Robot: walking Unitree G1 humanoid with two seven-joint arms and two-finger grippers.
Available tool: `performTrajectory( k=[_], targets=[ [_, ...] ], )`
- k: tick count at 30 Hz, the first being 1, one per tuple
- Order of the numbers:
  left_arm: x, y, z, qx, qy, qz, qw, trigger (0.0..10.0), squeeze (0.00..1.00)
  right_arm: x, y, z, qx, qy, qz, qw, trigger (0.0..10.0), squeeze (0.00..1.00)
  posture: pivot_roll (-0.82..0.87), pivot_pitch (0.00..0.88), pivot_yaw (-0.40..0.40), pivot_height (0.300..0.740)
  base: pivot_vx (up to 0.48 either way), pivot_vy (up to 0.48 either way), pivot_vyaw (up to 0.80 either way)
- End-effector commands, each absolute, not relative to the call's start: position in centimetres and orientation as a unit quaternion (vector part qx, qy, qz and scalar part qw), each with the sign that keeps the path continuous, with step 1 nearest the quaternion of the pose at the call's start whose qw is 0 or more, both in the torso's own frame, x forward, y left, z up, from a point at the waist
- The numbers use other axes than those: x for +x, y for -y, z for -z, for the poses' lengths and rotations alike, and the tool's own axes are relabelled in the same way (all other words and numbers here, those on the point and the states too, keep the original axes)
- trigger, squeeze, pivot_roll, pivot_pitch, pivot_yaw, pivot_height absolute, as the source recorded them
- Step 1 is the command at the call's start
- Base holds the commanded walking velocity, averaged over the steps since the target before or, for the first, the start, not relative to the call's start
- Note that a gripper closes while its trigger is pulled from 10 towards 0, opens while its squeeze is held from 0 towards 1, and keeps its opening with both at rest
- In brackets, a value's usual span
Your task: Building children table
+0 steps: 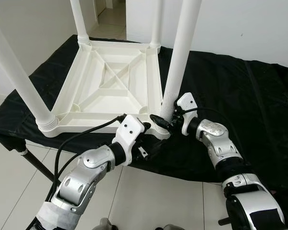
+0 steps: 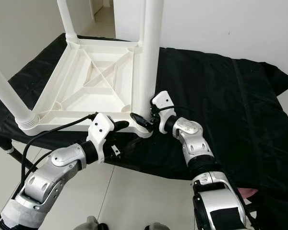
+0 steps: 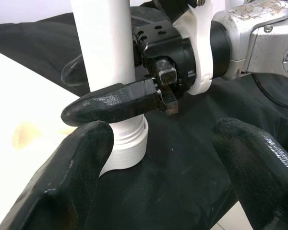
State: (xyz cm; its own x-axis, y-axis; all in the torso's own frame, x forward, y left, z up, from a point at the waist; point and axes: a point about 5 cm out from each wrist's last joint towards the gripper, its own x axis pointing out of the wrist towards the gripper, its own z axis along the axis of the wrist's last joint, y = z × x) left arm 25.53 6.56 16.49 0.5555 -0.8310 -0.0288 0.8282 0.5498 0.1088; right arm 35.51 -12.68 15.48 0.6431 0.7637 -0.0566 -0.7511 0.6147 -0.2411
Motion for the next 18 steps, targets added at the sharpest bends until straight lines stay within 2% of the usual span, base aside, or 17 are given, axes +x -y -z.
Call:
performTrajectory(
  k=[1,2,3,8,9,12,13,16,18],
  targets=[
    [25.4,-6.7,-16.7,0.057,0.015,0.483,0.874,10.0,0.00,35.7,12.6,-15.4,-0.130,0.021,-0.428,0.894,0.7,0.00,-0.05,0.028,0.006,0.740,0.000,0.000,0.00],
    [25.4,-6.7,-16.7,0.057,0.015,0.483,0.874,10.0,0.00,35.7,12.6,-15.4,-0.130,0.021,-0.428,0.894,0.7,0.00,-0.05,0.028,0.006,0.740,0.000,0.000,0.00],
    [25.4,-6.7,-16.7,0.058,0.015,0.482,0.874,10.0,0.00,35.8,12.7,-15.3,-0.134,0.020,-0.432,0.892,0.0,0.00,-0.05,0.028,0.006,0.740,0.000,0.000,0.00],
    [25.3,-6.6,-16.7,0.057,0.015,0.484,0.873,10.0,0.00,35.7,13.5,-14.6,-0.130,0.008,-0.435,0.891,0.0,0.00,-0.06,0.018,0.002,0.740,0.000,0.000,0.00],
    [25.2,-6.6,-16.6,0.057,0.015,0.485,0.872,10.0,0.00,35.6,13.6,-14.4,-0.128,0.007,-0.433,0.892,1.8,0.00,-0.06,0.014,0.003,0.740,0.000,0.000,0.00],
    [25.2,-6.5,-16.6,0.058,0.015,0.487,0.872,10.0,0.00,35.6,13.9,-14.2,-0.127,0.008,-0.425,0.896,1.8,0.00,-0.06,0.014,0.003,0.740,0.000,0.000,0.00],
    [25.3,-6.4,-16.6,0.057,0.017,0.488,0.871,10.0,0.00,35.5,14.1,-14.3,-0.112,0.018,-0.406,0.907,10.0,0.00,-0.07,0.010,0.009,0.740,0.000,0.000,0.00],
    [25.3,-6.3,-16.7,0.057,0.018,0.489,0.870,10.0,0.00,35.4,14.1,-14.4,-0.108,0.024,-0.399,0.910,10.0,0.00,-0.07,0.010,0.009,0.740,0.000,0.000,0.00],
    [25.5,-6.3,-16.8,0.057,0.019,0.489,0.870,10.0,0.00,35.3,14.1,-14.7,-0.098,0.040,-0.369,0.923,10.0,0.00,-0.07,0.029,0.009,0.740,0.000,0.000,0.00]
  ],
)
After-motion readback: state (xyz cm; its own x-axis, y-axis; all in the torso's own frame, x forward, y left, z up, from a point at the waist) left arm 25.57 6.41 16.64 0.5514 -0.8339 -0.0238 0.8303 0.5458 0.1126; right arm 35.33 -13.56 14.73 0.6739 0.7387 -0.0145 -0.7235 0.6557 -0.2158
